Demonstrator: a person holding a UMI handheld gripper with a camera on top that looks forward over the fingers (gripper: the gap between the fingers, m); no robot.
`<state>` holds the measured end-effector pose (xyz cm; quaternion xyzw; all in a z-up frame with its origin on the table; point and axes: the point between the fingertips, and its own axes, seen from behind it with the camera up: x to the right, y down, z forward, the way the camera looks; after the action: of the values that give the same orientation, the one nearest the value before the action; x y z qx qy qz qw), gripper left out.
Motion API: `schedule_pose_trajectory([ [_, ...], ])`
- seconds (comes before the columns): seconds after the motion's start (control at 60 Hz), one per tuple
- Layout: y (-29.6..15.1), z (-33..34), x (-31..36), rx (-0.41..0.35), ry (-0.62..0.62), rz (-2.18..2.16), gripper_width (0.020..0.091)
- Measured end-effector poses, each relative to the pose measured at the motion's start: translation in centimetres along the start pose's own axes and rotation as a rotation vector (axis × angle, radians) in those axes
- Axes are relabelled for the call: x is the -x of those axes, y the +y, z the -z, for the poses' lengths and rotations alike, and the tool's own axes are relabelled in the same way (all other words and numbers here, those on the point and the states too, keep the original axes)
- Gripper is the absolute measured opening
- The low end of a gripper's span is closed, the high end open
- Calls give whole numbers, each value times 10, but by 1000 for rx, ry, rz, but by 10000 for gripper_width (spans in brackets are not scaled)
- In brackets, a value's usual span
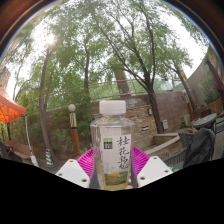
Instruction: Pour water
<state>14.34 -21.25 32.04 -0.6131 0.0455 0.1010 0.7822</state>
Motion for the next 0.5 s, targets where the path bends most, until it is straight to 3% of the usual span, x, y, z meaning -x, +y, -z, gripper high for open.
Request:
schedule_pose_trajectory([
  [0.183, 90, 40, -171, 170, 225, 230, 475],
  [0.383, 172, 100, -234, 308, 225, 265, 478],
  [0.5, 172, 122, -255, 334, 233, 262, 479],
])
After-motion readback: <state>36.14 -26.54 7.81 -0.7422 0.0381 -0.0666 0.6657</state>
